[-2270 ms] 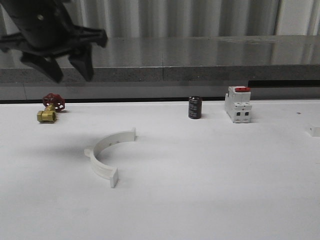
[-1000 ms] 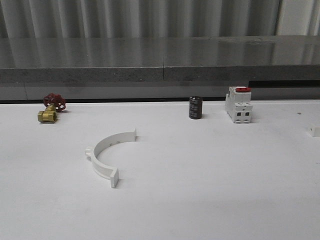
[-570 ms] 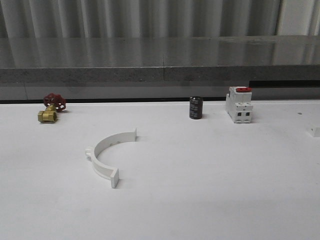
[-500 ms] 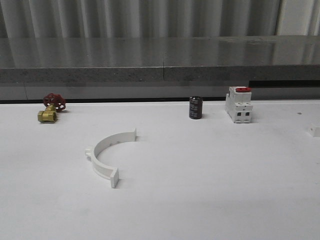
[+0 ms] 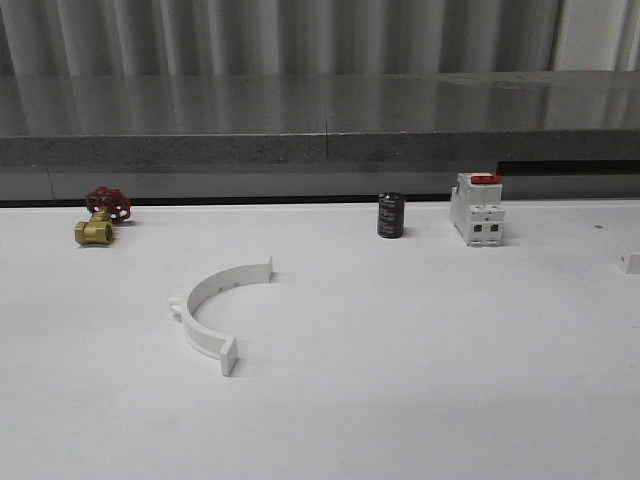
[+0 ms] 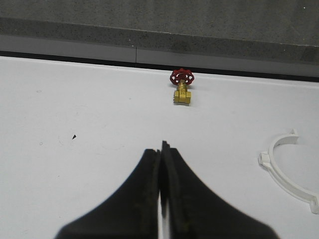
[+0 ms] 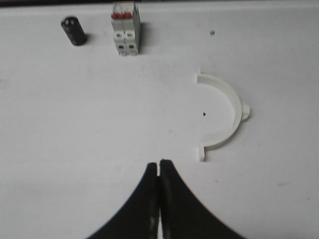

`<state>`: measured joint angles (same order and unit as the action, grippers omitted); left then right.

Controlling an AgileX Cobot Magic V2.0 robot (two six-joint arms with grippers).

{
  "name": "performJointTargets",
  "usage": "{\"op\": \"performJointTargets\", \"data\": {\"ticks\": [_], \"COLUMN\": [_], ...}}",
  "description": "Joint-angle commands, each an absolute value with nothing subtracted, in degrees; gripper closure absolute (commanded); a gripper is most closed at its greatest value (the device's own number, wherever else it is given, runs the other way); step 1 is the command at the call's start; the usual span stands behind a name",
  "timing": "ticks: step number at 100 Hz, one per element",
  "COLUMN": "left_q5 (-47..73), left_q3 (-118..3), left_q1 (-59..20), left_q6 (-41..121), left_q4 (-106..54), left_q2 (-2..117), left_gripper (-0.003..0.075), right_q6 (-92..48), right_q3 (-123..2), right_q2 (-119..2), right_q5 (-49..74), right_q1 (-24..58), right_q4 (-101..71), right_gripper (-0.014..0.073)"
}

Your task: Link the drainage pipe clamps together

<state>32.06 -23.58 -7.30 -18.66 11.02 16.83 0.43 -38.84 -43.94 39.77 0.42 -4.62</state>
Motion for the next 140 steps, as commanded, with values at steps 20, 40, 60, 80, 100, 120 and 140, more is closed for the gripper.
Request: {"op": "performJointTargets", "data": {"ticks": [20,40,60,80,100,120,140], "left_q5": [27.91,27.91,28.02,28.02,28.02,28.02,28.02], "left_q3": [-25.13,-25.13,-25.13,-25.13,-25.13,-25.13,-25.13], "left_q1": [-7.19,-7.19,-7.19,-7.19,-7.19,-7.19,-7.19], "left_q6": [-18.58,-18.58,-18.58,-18.58,-18.58,-18.58,-18.58], "left_q4": [11.51,11.51,11.51,11.51,11.51,11.51,11.51], "left_q2": [17.20,17.20,17.20,17.20,17.20,17.20,17.20], "left_gripper": [0.0741,0.0741,0.0741,0.0741,0.0741,0.0741,0.0741], "right_q6": [0.35,0.65,-0.88,-4.42,-9.00,-11.77,-13.93], "right_q3": [-40.90,-44.13,-54.84,-60.92,-63.74,-64.23,-66.85], "right_q2": [-50.94,-52.99,-64.14,-76.13,-84.67,-92.20,-99.42], "right_q5": [39.59,38.95,45.20,44.97,43.40,39.89,37.84], "right_q1": [0.10,0.10,-0.21,-6.26,-13.38,-16.27,-16.27], "right_q4": [-7.47,-7.47,-4.66,-4.66,-5.05,-6.53,-6.64], "right_gripper": [0.0314,0.0158,0.0158,0.0158,0.0155,0.0156,0.0156]}}
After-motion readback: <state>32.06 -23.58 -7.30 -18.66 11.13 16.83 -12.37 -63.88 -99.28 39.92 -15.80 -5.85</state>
